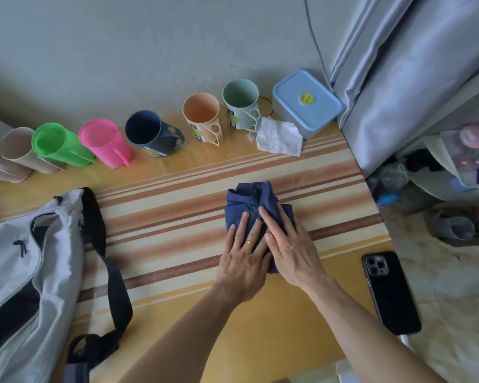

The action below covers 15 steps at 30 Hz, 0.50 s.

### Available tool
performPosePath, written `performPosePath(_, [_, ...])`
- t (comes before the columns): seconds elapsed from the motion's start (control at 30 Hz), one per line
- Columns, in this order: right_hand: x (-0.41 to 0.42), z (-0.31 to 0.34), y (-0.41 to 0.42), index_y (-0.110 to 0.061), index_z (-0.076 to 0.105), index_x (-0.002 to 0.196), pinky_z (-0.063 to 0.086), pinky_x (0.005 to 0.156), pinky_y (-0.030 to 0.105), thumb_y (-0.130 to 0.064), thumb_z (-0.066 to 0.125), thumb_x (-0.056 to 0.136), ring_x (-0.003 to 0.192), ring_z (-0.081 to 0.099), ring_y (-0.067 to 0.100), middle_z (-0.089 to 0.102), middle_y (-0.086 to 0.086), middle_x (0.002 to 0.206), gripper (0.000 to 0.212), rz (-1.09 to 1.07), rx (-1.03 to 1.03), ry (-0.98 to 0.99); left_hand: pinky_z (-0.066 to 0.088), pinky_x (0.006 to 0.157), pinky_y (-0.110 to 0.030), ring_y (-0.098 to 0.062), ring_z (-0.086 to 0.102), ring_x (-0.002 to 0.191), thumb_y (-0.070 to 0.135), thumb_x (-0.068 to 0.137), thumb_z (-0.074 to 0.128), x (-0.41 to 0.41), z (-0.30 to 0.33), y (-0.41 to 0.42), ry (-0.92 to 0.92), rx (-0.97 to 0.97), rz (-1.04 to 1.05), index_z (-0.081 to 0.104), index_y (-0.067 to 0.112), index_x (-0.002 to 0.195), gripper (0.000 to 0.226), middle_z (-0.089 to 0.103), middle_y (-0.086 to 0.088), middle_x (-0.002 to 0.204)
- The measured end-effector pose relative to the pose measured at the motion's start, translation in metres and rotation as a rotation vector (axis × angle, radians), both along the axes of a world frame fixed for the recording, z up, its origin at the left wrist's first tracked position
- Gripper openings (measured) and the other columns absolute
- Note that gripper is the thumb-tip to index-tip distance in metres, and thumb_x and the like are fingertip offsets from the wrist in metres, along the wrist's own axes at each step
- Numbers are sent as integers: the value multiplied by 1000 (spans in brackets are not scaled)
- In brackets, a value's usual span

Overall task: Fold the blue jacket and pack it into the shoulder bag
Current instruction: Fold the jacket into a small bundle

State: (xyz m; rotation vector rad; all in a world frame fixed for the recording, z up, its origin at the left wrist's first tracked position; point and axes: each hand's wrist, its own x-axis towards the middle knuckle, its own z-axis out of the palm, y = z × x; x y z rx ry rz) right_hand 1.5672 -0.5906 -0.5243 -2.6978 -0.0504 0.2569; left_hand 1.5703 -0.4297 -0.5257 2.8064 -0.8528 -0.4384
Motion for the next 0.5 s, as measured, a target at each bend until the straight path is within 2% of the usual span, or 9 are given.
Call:
performPosePath(0.1, [2, -10, -3, -47, -6, 158, 22, 125, 47, -50, 15, 107, 158, 8, 27, 13, -3, 171, 55, 8, 3, 39, 10, 124, -56, -30, -16, 155, 35, 106, 25, 5, -6, -1, 30, -95, 30, 16, 25, 161, 56, 1, -2, 170])
performPosePath(0.17, [3, -10, -2, -47, -9, 157, 21, 125, 48, -55, 10, 105, 158, 9, 27, 15, -3, 170, 56, -9, 15, 66, 14, 125, -52, -26, -8, 157, 31, 107, 31, 2, 1, 6, 59, -266, 84, 31, 28, 156, 49, 7, -1, 170])
performPosePath(0.23, [4, -8, -2, -45, -9, 158, 23, 124, 50, -57, 12, 104, 157, 11, 30, 17, 0, 170, 59, -12, -2, 63, 37, 116, -44, -27, 18, 154, 29, 107, 38, -5, 12, 12, 27, -392, 280, 47, 32, 146, 41, 16, -2, 168])
performPosePath(0.27, [3, -7, -2, -42, -7, 159, 25, 123, 50, -56, 15, 104, 156, 13, 32, 19, 3, 170, 61, -7, -19, 54, 49, 103, -40, -26, 36, 143, 29, 105, 42, -8, 16, 12, 47, -457, 445, 48, 37, 143, 39, 23, 0, 162])
performPosePath(0.3, [2, -6, -2, -40, -5, 160, 27, 122, 51, -55, 18, 104, 156, 14, 34, 22, 4, 169, 62, 2, -28, 53, 53, 94, -39, -22, 50, 128, 31, 104, 46, -9, 22, 9, 113, -535, 619, 47, 43, 141, 40, 31, 2, 153])
performPosePath(0.33, [1, -4, -1, -39, -4, 160, 28, 121, 52, -54, 20, 104, 156, 15, 35, 24, 5, 168, 63, 6, -17, 66, 55, 91, -39, -15, 55, 116, 32, 101, 50, -9, 30, 5, 238, -622, 762, 43, 48, 141, 43, 38, 4, 145])
performPosePath(0.37, [-1, -2, -1, -39, -3, 160, 28, 121, 52, -53, 23, 104, 155, 15, 35, 26, 5, 167, 63, 1, 20, 89, 55, 92, -39, -10, 56, 112, 31, 99, 55, -8, 37, 1, 383, -733, 863, 41, 52, 140, 48, 44, 6, 140])
performPosePath(0.43, [-1, 5, -1, -40, 2, 160, 27, 121, 53, -49, 28, 105, 154, 16, 34, 33, 4, 163, 61, -45, 186, 163, 59, 89, -42, -15, 61, 113, 24, 96, 61, -4, 48, -3, 628, -974, 974, 44, 54, 136, 53, 54, 7, 136])
performPosePath(0.5, [-3, 20, -4, -44, 12, 159, 30, 120, 50, -46, 34, 105, 151, 25, 28, 39, 1, 158, 58, -115, 421, 238, 62, 73, -43, -24, 69, 104, 17, 93, 67, -6, 62, 0, 768, -1096, 1020, 50, 52, 132, 55, 62, 0, 129])
